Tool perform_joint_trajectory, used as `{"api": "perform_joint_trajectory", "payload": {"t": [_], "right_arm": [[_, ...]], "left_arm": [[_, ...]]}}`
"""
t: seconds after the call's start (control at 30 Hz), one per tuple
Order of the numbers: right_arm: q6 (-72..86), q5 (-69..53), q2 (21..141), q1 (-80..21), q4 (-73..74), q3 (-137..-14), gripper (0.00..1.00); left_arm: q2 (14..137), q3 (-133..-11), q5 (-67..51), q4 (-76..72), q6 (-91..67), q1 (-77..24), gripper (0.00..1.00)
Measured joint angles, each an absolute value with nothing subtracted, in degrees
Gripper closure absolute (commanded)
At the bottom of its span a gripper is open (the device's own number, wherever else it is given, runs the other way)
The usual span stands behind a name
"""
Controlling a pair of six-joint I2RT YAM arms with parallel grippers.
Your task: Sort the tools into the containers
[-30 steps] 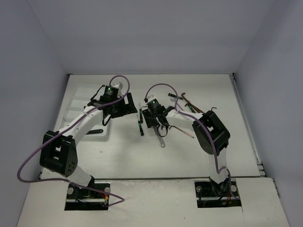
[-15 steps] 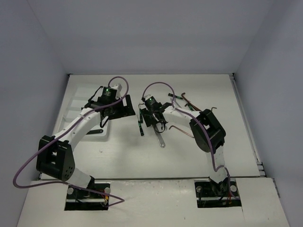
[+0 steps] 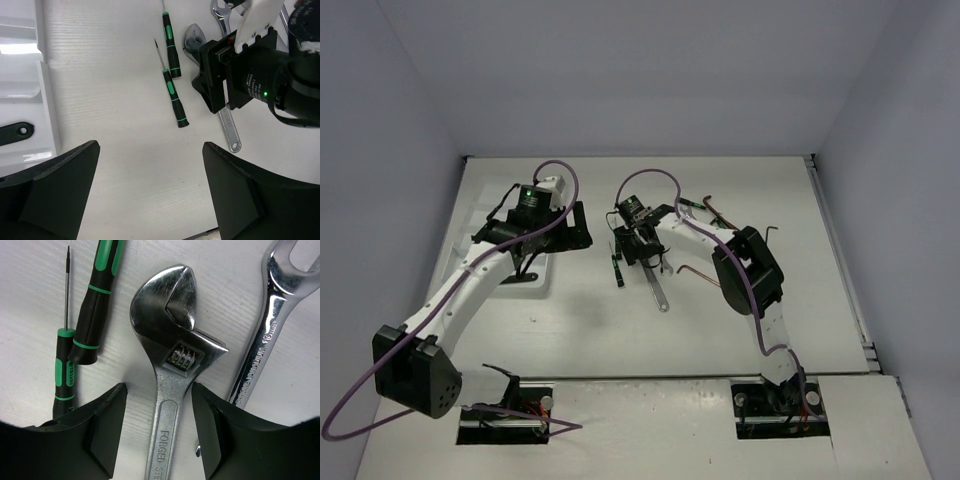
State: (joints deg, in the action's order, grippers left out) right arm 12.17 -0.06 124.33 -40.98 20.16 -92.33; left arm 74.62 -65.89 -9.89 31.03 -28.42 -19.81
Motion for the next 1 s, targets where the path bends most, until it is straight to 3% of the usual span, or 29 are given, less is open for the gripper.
{"api": "perform_joint_trajectory", "payload": {"t": [0.2, 0.27, 0.3, 0.33, 0.4, 0.7, 1.0], "right_arm": [[12.2, -0.6, 126.1, -40.8, 23.8, -95.5, 0.56], [12.3, -0.7, 126.4, -40.6, 24.5, -96.1, 0.67], [12.4, -0.7, 126.5, -40.5, 24.8, -96.3, 0.85], [12.4, -0.8, 126.6, -40.4, 25.0, -96.4, 0.94], [12.7, -1.0, 126.7, -40.0, 25.7, -96.6, 0.99], [11.6, -1.4, 125.9, -39.8, 24.6, -95.6, 1.00], [10.2, -0.9, 123.8, -39.8, 20.9, -92.1, 1.00]], "left_arm": [[72.1, -65.8, -8.6, 33.1, -27.0, -19.8, 0.18], [71.9, -65.8, -8.4, 33.7, -26.7, -19.8, 0.18], [71.9, -65.8, -8.3, 33.9, -26.6, -19.8, 0.18], [71.8, -65.8, -8.2, 34.1, -26.4, -19.8, 0.18], [71.7, -65.7, -8.0, 34.2, -26.1, -19.8, 0.18], [72.5, -65.1, -9.5, 33.3, -27.2, -19.8, 0.18], [80.9, -65.1, -14.1, 25.8, -32.5, -20.2, 0.18]]}}
